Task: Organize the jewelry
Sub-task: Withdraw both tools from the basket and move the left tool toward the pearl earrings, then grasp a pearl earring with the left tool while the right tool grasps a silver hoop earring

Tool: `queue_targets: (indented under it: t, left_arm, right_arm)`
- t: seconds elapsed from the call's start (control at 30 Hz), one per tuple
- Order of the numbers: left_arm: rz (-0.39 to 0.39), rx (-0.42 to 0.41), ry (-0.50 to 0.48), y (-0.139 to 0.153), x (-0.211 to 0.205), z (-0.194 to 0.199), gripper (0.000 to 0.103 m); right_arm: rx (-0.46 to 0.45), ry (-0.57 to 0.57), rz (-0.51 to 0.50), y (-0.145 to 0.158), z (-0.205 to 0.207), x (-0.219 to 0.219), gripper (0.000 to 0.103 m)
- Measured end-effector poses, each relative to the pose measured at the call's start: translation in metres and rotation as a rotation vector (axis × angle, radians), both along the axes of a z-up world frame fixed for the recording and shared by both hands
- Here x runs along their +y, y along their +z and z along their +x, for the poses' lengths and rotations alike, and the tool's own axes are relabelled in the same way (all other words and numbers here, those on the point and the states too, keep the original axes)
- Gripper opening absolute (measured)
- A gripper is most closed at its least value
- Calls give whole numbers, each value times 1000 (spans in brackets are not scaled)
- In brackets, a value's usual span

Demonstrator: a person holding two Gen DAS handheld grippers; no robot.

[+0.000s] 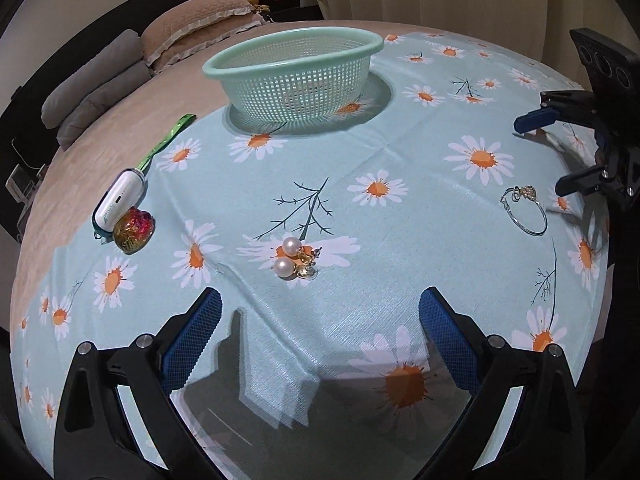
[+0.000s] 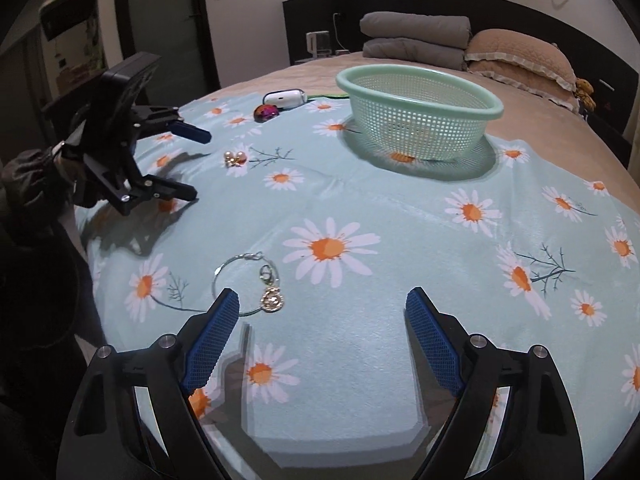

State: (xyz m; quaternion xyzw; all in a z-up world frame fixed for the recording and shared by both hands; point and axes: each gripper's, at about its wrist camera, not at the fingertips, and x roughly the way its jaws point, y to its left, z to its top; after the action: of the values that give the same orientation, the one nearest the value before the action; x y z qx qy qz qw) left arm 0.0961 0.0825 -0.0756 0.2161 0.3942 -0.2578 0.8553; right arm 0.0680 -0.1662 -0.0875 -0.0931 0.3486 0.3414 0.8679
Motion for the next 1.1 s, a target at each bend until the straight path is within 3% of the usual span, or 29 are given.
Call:
queue_targets:
  t: [0.1, 0.17, 0.27, 0.53, 0.77, 0.8, 0.87, 1.07, 1.1]
  left_arm:
    - [10, -11, -8, -2, -1, 1, 97]
    - [3, -32, -16, 1, 0, 0, 97]
    - [-53, -41, -33, 8, 3, 0, 97]
    - [-122, -61, -59, 15, -3, 5, 97]
    - [-128, -10, -68, 5, -6, 10, 96]
    - [-120, -9, -66, 3, -6, 11, 94]
    - [-122, -4, -65, 2, -6, 13, 91]
    - [-114, 65, -46, -6, -8, 22, 87]
    - [-114, 70, -43, -6, -8, 23, 82]
  right_arm:
    - [17, -16, 9, -5, -2, 2, 76]
    - [3, -45, 20, -5, -4, 1, 65]
    - [3, -78, 31, -7, -5, 2, 62]
    - [-21, 13, 9, -10, -15, 20, 47]
    - [-3, 74, -6, -13, -16, 25, 42]
    - [4, 75, 1, -12, -15, 24, 38]
    - [23, 72, 4, -11, -11, 22, 23]
    - [26, 80, -18, -12, -11, 23, 19]
    - [22, 81, -24, -11, -11, 23, 18]
